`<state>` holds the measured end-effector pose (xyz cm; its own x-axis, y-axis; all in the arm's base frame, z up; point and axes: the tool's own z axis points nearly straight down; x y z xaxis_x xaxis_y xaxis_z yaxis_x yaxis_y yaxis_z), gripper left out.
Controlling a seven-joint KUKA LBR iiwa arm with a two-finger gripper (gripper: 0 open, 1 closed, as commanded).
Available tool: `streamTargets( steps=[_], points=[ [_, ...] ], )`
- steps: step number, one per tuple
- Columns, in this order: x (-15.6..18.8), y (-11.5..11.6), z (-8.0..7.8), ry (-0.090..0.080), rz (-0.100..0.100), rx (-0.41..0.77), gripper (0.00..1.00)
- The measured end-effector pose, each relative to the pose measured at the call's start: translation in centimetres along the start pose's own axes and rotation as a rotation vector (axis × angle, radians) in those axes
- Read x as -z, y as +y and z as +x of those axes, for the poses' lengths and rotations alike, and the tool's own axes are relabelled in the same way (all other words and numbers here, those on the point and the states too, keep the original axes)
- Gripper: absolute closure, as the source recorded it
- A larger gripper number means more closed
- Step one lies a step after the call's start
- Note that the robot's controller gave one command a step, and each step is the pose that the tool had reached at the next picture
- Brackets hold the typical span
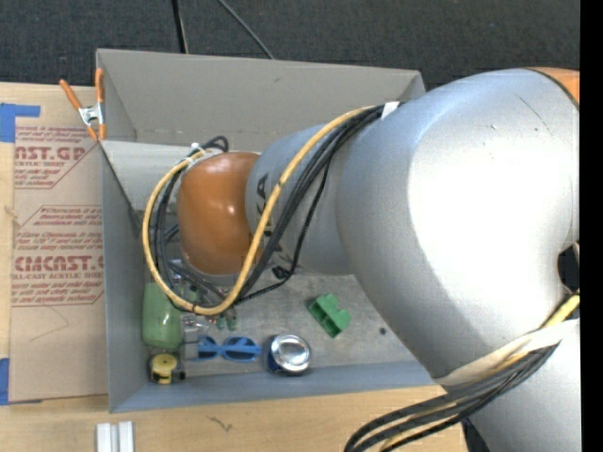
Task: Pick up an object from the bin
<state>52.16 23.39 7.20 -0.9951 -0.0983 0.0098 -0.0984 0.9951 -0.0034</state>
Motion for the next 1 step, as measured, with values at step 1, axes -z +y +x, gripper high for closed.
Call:
streamTargets(
  steps=[1],
  points=[
    [0.59,-0.58,-0.44,-0.007,0.008,-0.003,1.00]
  ],
)
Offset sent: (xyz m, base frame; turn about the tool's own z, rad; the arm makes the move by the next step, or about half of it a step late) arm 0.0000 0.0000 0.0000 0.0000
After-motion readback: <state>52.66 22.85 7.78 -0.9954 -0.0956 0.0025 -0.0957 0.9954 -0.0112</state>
